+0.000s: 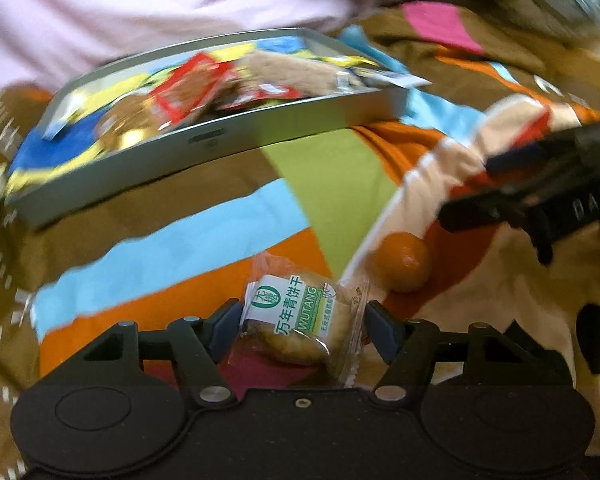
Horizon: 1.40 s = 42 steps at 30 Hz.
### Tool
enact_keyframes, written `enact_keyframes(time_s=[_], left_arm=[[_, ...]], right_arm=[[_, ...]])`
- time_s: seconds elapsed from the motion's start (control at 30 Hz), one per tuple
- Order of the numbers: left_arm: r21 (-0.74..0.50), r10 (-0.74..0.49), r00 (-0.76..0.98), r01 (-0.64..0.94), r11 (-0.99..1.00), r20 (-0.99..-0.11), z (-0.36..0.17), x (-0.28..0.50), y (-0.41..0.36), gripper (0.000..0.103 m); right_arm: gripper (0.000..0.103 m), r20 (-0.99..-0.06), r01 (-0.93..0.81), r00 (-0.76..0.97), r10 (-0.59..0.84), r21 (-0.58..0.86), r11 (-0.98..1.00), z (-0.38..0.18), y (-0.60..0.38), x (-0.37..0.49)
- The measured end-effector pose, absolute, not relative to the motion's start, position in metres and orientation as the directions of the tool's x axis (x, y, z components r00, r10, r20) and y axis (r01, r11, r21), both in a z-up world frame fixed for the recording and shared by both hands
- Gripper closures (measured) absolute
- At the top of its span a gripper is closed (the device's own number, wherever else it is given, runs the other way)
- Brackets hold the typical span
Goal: Organize snacks
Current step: 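Grasp the wrapped round cake with left tool while right tool approaches the mandarin, then grasp the mandarin orange with right tool while left tool holds the cake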
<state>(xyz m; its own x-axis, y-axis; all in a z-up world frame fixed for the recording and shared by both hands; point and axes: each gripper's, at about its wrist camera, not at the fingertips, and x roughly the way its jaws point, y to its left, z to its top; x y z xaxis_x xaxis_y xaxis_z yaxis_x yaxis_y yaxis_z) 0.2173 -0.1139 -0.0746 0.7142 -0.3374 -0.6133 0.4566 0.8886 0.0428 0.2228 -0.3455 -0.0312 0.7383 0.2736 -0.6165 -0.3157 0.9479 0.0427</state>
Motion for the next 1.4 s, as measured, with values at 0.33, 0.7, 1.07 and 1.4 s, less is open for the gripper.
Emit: enact_keyframes(time_s=[0.33, 0.7, 1.07, 1.4], left_arm=[[-0.119, -0.195, 0.803, 0.155, 0.981, -0.564, -0.077, 0.201, -0.069, 0.034], [-0.15, -0.184, 0.82, 0.121, 0.981, -0.543, -0.081, 0.199, -0.062, 0.033], [-0.155, -0.186, 0.822, 0.12, 0.981, -0.538, -0.082, 0.196, -0.061, 0.032], [-0.145, -0.183, 0.825, 0.124, 0.982, -0.534, -0.083, 0.195, -0.062, 0.032]], right_arm=[[0.001, -0.647, -0.369, 0.708, 0.284, 0.004, 0.93, -0.041, -0.326, 0.219], [0.0, -0.636, -0.384, 0.718, 0.283, -0.022, 0.923, -0.051, -0.3, 0.214], [0.006, -0.651, -0.422, 0.701, 0.29, -0.051, 0.905, -0.066, -0.273, 0.212], [0.011, -0.646, -0.391, 0.708, 0.284, -0.024, 0.92, -0.066, -0.274, 0.212]])
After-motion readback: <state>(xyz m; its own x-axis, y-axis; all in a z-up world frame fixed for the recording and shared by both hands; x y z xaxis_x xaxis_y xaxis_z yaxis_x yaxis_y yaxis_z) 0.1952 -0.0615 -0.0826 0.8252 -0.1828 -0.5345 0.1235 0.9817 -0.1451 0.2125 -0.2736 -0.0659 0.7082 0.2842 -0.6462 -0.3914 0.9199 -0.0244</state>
